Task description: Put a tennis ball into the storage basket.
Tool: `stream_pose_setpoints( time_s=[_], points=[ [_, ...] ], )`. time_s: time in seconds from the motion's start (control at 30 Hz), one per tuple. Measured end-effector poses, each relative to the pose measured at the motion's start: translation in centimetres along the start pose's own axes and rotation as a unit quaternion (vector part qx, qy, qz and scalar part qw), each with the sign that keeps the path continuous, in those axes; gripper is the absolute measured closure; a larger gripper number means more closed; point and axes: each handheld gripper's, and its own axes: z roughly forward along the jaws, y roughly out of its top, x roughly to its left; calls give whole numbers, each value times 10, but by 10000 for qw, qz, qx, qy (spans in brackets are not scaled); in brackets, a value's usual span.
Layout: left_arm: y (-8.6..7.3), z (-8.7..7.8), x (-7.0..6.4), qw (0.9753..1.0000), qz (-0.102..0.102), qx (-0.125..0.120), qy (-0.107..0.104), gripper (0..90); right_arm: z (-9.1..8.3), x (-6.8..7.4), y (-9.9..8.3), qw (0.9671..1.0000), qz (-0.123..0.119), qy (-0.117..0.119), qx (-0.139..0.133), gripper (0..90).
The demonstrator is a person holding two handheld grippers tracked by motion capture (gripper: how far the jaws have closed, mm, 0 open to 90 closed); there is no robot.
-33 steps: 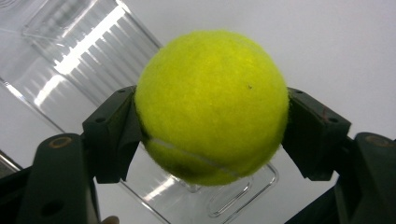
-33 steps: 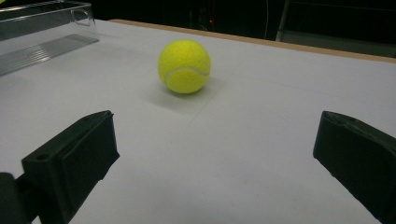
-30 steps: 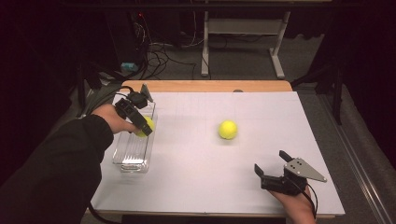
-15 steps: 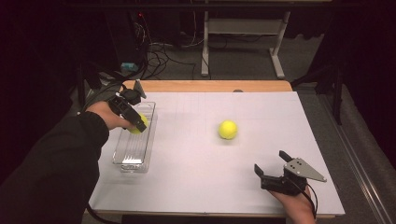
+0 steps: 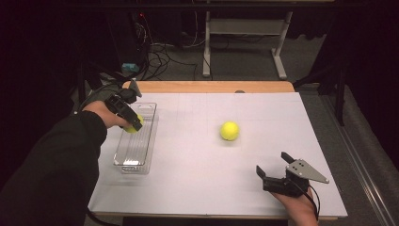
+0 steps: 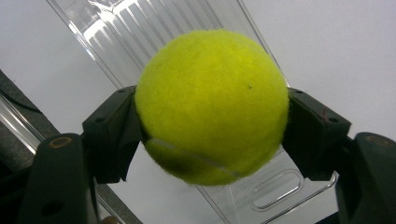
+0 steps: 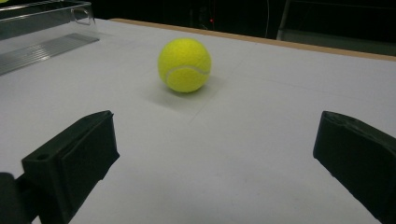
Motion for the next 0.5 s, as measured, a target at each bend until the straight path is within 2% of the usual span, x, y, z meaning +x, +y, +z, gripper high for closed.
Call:
stream_pose_setpoints(
  time_s=[0.5],
  points=[
    [3,3,9,9998,-186,-28,53,272,0,1,0,10000,-11,14,-8,0]
  ],
)
